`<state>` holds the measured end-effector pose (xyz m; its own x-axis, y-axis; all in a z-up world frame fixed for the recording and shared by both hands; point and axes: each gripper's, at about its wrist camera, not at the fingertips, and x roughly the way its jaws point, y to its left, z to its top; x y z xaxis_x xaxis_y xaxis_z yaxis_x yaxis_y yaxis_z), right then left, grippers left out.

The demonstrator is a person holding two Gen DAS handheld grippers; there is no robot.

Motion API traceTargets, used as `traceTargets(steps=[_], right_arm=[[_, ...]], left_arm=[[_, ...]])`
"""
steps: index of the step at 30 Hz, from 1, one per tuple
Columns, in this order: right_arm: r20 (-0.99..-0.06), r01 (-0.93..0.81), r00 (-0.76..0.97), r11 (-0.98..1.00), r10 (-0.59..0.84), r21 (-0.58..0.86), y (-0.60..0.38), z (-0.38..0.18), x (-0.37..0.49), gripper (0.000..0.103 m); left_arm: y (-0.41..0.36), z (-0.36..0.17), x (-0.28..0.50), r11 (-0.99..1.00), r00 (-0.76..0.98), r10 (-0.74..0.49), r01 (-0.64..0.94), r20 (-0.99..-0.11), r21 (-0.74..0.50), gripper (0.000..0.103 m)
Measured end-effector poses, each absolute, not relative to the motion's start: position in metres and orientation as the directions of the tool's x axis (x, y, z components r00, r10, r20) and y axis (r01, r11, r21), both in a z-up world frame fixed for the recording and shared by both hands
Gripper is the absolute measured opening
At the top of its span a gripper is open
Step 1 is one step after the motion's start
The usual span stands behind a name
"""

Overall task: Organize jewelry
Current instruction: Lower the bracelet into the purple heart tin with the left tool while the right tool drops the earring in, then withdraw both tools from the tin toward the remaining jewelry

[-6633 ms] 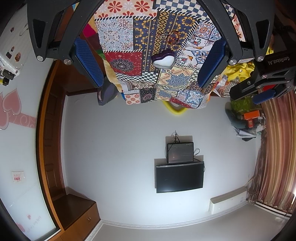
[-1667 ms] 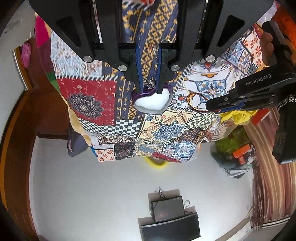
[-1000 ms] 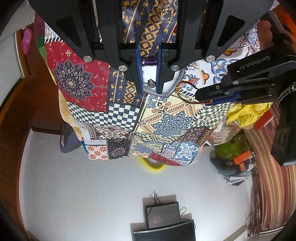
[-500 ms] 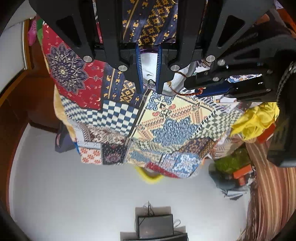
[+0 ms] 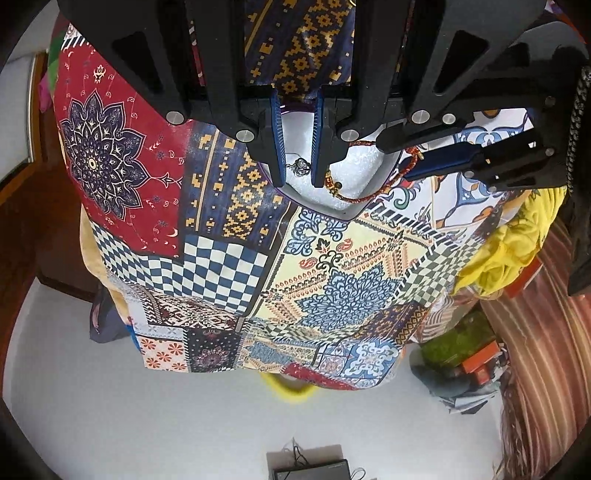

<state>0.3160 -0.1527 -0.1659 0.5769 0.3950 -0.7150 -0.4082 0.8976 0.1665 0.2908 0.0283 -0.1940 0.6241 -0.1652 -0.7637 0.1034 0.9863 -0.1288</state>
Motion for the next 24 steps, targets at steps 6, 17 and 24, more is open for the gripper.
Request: traceTargets(steps=[6,17,24], right_arm=[[-0.734,-0.408,0.556,0.898,0.389,0.167,-0.153,-0.167,0.314,0.015],[-0.692,-0.388,0.633,0.916,0.347,0.104,-0.156,-0.142,0.286,0.036],[-0.655,-0.378,0.676,0.922,0.338,0.086,-0.16,-0.124,0.258,0.036]], left_arm=[[0.033,-0.19,0.284,0.985,0.627,-0.17,0.101,-0.76,-0.136,0.027],[0.04,-0.165,0.264,0.986,0.66,-0.163,0.09,-0.734,-0.138,0.027],[0.039,-0.143,0.245,0.987,0.688,-0.158,0.092,-0.708,-0.131,0.034]])
